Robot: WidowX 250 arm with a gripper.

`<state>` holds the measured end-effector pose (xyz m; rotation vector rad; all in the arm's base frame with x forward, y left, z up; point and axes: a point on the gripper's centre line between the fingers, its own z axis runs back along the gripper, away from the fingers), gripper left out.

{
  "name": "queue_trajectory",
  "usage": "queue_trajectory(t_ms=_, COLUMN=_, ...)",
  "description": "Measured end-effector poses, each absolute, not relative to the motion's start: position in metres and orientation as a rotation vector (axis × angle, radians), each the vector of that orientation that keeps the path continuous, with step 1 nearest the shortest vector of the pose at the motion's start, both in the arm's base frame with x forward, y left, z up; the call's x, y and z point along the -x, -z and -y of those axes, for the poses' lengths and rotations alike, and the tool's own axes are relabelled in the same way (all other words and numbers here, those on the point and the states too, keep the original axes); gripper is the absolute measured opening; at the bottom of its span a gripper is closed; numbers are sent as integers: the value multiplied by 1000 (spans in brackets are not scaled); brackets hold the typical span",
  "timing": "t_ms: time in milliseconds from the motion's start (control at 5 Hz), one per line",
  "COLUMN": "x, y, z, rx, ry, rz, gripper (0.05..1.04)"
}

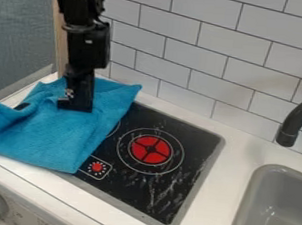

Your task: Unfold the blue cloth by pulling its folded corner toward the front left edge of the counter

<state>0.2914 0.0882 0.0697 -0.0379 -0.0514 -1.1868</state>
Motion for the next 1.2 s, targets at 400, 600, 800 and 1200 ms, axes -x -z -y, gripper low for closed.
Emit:
queue_trajectory(t_ms=400, x=-265, y=-92, z=-89, rx=24, ry=1174, rz=54, gripper=50)
queue_trajectory(t_ms=600, x=-245, y=-96, z=-88, rx=34, ry=1171, rz=61, gripper=50)
queue_trajectory(t_ms=800, x=-224, y=-98, z=-82, rx=38, ry=1193, rz=66, gripper=50)
queue_trajectory(t_ms=1200, x=-171, y=-80, z=-86, rx=23, ry=1227, rz=-26, gripper=50)
